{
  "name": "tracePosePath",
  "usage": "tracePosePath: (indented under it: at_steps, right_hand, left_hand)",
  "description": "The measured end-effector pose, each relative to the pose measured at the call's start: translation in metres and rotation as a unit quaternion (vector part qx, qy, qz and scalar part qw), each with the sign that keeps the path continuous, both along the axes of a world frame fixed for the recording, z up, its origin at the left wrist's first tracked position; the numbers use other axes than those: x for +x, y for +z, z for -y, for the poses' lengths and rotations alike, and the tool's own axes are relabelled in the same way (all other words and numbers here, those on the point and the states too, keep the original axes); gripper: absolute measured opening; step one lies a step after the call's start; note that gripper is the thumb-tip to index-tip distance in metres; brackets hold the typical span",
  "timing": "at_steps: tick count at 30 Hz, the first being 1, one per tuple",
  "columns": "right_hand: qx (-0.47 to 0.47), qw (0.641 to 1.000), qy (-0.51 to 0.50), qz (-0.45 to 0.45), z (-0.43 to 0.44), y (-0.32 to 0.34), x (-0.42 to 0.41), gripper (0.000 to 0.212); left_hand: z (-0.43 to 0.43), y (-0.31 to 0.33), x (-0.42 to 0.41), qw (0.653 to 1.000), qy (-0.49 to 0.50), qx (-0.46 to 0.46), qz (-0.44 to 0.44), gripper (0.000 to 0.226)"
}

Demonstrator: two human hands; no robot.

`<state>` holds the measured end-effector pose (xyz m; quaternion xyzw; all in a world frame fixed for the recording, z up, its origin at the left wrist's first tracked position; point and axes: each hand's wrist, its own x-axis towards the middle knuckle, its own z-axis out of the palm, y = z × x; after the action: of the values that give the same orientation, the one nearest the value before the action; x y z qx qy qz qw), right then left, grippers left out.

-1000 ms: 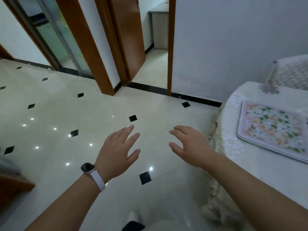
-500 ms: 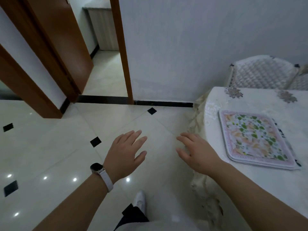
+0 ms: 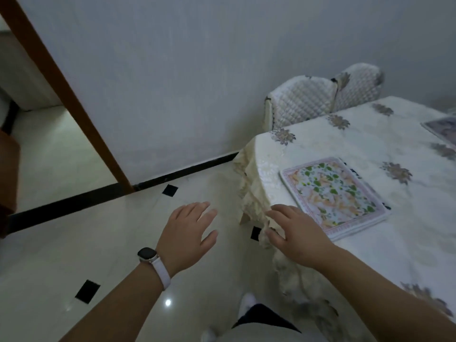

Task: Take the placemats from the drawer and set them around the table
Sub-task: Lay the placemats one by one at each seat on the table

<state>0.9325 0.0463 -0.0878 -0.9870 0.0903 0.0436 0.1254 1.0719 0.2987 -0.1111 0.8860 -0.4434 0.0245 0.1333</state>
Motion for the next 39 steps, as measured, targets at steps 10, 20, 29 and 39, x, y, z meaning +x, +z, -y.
tracePosePath:
  at_steps: [10, 20, 29, 39]
  right_hand:
    - [0.049, 0.993, -0.104, -0.014, 0.068, -0.048, 0.041, 0.052]
    - [0.081, 0.981, -0.172, 0.025, 0.156, -0.06, 0.092, 0.053]
    - [0.064, 0.947, -0.311, 0.046, 0.202, -0.045, 0.055, 0.052]
    - [0.11, 0.823, -0.557, 0.027, 0.18, -0.07, 0.008, 0.049]
  left_hand:
    - [0.094, -0.014, 0.074, 0.994, -0.1, 0.04, 0.002, 0.046]
    - [0.226, 0.008, 0.143, 0.984, -0.169, 0.052, -0.003, 0.047]
    - [0.331, 0.011, 0.151, 0.951, -0.302, 0.056, -0.034, 0.052]
    - [0.439, -0.036, 0.157, 0.893, -0.399, 0.113, -0.176, 0.051]
